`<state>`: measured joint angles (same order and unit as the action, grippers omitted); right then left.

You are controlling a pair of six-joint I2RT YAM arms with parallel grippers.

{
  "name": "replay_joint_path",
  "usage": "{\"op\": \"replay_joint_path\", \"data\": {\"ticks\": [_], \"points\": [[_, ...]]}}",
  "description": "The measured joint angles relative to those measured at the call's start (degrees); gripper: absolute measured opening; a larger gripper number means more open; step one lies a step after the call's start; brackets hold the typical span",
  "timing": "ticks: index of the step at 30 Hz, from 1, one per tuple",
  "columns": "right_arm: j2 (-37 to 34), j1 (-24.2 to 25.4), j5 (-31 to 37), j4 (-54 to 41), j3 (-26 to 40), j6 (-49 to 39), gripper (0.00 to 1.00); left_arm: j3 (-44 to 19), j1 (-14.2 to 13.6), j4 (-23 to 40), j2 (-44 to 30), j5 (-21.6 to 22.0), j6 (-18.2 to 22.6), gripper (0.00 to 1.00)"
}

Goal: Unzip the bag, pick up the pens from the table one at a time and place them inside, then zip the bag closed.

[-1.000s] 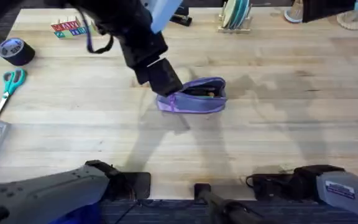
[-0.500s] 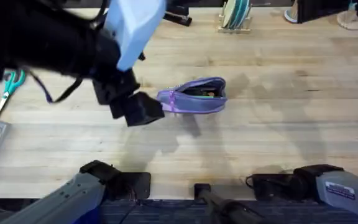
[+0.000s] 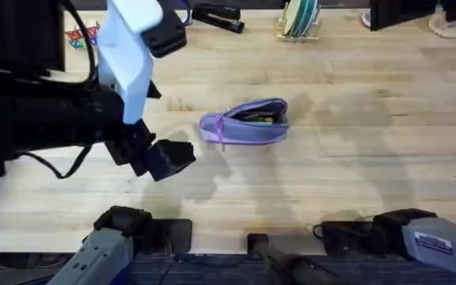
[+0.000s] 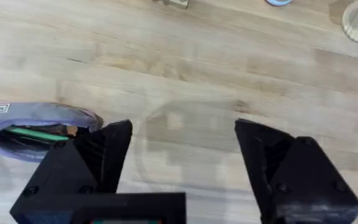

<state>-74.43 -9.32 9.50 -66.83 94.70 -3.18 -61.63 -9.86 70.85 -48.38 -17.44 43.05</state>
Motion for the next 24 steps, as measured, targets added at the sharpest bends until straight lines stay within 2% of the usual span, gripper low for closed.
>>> {"op": "replay_joint_path", "data": {"ticks": [9,24], "points": [[0.0,0.0,-3.4,0.0,0.0,0.2,0.995,4.3,3.6,-0.8,-1.9,-1.2,0.0,0.993],[0.0,0.0,-6.1,0.0,0.0,0.2,0.996,4.3,3.7,-2.8,-4.2,5.5,0.0,0.993]]}}
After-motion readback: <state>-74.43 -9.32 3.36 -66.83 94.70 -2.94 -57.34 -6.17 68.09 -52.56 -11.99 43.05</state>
